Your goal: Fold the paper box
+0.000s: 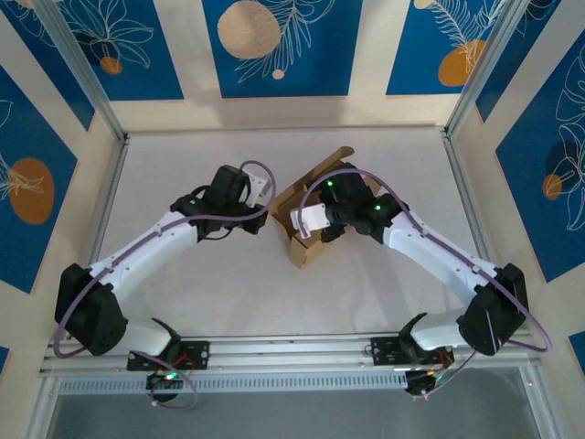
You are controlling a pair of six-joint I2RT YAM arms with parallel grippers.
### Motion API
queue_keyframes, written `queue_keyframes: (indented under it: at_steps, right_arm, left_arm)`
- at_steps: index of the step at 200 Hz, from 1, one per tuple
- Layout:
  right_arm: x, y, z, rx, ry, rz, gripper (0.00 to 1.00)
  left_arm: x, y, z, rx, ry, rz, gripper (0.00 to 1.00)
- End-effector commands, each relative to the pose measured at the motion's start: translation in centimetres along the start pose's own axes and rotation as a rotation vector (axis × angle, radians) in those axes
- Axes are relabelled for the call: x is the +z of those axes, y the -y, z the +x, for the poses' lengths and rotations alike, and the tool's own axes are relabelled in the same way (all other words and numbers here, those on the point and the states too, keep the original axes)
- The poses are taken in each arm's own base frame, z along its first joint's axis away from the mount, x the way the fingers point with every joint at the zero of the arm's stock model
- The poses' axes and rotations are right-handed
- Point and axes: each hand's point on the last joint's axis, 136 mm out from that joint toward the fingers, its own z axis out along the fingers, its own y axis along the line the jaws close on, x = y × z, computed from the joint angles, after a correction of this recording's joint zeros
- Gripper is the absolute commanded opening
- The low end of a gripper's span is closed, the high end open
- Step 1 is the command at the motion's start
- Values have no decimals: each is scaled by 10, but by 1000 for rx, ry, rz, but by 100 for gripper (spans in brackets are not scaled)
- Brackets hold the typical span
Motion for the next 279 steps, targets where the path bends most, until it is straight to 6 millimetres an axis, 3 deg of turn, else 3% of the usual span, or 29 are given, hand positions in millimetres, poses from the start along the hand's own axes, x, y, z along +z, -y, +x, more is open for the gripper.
queue_keyframes:
  at_steps: [1,21,39,56,88,116,142,181,209,279]
  right_arm:
    - [11,20,1,-20,-5,48,99]
    - [15,32,3,10,-8,67,99]
    - [-8,58,-10,118,67,135,99]
    - [-24,66,-10,143,97,166,99]
    - [-45,49,14,86,7,127,99]
    - [-67,21,38,6,-81,76,99]
    - [-83,-5,41,14,-90,22,99]
    - [-71,-41,43,24,-96,-58,99]
    - [-49,-45,48,33,-120,-59,99]
    - [-19,3,46,14,-103,83,99]
  left_arm:
    - [-7,17,1,131,-18,15,0]
    - [-9,24,4,183,-22,22,0]
    - [-6,17,6,197,-33,-14,0]
    - [-3,14,8,211,-45,-27,0]
    - [-1,14,3,233,-33,-35,0]
    - [0,15,-3,249,-28,-36,0]
    - [2,16,-5,260,-27,-36,0]
    - [1,16,-9,273,-24,-38,0]
    - [-1,18,-11,288,-18,-32,0]
    - [-5,36,-8,394,-32,-2,0]
